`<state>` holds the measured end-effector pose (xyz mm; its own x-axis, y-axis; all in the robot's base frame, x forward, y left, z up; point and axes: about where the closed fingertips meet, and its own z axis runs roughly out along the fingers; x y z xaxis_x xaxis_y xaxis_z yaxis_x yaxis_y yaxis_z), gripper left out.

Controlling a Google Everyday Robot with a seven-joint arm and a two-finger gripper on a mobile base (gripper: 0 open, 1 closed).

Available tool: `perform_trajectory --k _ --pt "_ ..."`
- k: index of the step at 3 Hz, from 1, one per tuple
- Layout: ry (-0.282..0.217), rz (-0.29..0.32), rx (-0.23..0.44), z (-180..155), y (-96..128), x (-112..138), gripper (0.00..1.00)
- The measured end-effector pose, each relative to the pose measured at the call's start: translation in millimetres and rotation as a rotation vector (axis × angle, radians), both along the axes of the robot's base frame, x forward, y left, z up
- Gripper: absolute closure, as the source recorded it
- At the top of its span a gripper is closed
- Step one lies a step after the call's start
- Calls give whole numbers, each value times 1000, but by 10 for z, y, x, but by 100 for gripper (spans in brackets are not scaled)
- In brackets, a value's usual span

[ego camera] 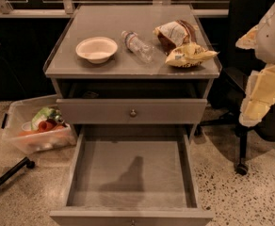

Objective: Place water bottle into middle drawer

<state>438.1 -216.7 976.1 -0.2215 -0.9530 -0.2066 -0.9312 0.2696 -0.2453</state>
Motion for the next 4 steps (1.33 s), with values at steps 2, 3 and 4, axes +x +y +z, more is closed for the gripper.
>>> perform_trajectory --k 2,3,4 --pt "-15 -51 72 87 -10 132 0" --pt "-62 -109 240 371 338 451 0" --pt "-93 -197 415 693 792 642 0"
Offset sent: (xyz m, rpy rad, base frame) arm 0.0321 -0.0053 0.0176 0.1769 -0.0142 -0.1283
